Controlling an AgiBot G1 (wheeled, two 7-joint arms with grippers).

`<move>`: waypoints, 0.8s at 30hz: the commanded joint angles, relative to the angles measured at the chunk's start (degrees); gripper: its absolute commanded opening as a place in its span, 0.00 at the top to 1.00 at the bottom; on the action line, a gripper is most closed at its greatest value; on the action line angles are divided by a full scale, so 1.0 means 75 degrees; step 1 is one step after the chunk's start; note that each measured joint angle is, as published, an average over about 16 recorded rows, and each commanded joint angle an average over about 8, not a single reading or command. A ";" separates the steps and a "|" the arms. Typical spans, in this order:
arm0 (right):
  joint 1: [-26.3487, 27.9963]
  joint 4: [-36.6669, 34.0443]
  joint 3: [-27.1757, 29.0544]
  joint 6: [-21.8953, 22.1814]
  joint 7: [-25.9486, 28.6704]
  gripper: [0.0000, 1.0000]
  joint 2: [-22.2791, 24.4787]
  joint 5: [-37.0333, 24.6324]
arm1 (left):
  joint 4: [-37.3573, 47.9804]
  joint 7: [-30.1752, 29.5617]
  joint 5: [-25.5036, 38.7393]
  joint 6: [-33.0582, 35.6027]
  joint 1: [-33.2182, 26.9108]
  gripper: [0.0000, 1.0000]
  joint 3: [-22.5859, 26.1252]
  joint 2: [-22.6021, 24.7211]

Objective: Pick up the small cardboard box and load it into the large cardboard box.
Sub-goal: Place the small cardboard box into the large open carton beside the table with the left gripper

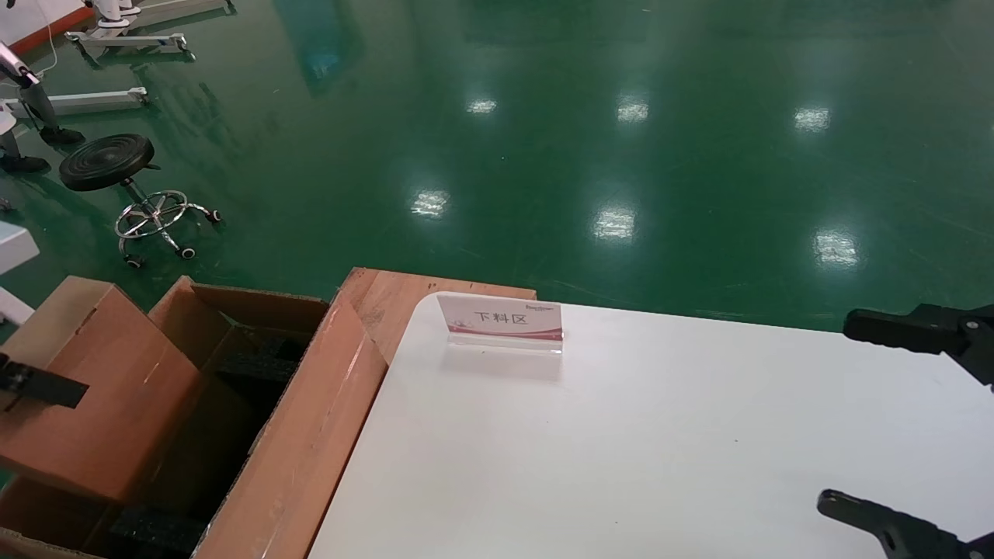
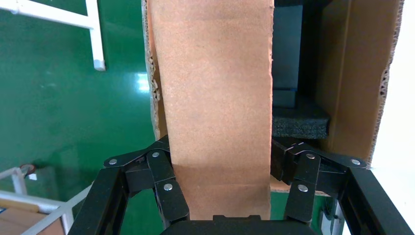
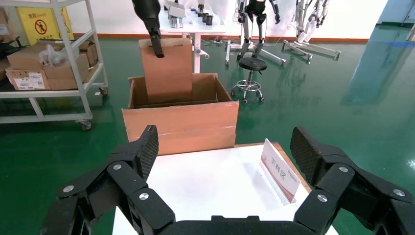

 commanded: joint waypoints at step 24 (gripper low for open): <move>0.0002 0.0000 -0.0011 0.0005 -0.0006 0.00 0.0005 0.0008 | 0.0377 0.1281 0.0347 -0.0620 0.1176 1.00 -0.0900 -0.0891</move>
